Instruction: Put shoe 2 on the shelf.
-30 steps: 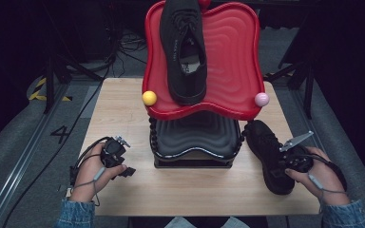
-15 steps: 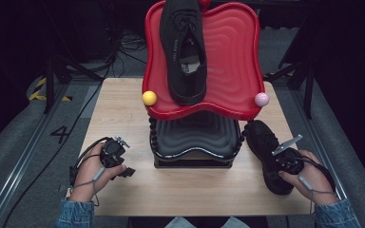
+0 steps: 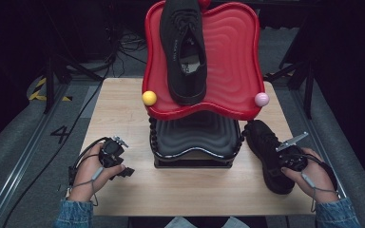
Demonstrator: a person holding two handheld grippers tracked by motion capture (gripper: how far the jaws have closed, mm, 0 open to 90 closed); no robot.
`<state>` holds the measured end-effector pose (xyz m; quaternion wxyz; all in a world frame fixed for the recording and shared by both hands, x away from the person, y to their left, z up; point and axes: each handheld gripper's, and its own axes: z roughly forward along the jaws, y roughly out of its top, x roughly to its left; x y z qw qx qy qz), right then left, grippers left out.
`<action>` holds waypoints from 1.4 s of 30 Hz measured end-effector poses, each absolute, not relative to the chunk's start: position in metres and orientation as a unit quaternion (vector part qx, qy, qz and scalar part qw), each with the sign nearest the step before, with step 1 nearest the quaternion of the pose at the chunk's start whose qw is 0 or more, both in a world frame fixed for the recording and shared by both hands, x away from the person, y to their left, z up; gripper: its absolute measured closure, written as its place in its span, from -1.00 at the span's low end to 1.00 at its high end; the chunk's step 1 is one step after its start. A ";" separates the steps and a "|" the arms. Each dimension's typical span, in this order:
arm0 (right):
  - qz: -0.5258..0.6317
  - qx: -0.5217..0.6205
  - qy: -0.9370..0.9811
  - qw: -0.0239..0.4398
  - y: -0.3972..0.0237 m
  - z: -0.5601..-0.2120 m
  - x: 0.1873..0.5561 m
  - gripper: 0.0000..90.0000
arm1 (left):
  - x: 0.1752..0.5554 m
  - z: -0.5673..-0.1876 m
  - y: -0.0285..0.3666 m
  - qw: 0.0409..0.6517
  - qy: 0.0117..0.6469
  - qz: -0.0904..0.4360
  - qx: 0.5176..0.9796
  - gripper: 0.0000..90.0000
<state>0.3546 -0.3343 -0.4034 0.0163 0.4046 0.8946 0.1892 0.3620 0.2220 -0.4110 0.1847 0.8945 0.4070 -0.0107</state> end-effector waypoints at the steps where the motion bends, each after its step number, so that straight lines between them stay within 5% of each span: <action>1: 0.191 0.402 0.895 0.019 -0.335 -0.402 0.355 0.93 | 0.362 -0.412 0.222 0.179 0.410 -0.013 0.895 -0.21; 42: 0.230 0.382 0.893 0.065 -0.326 -0.255 0.369 0.94 | 0.357 -0.410 0.223 0.177 0.410 -0.010 0.894 -0.21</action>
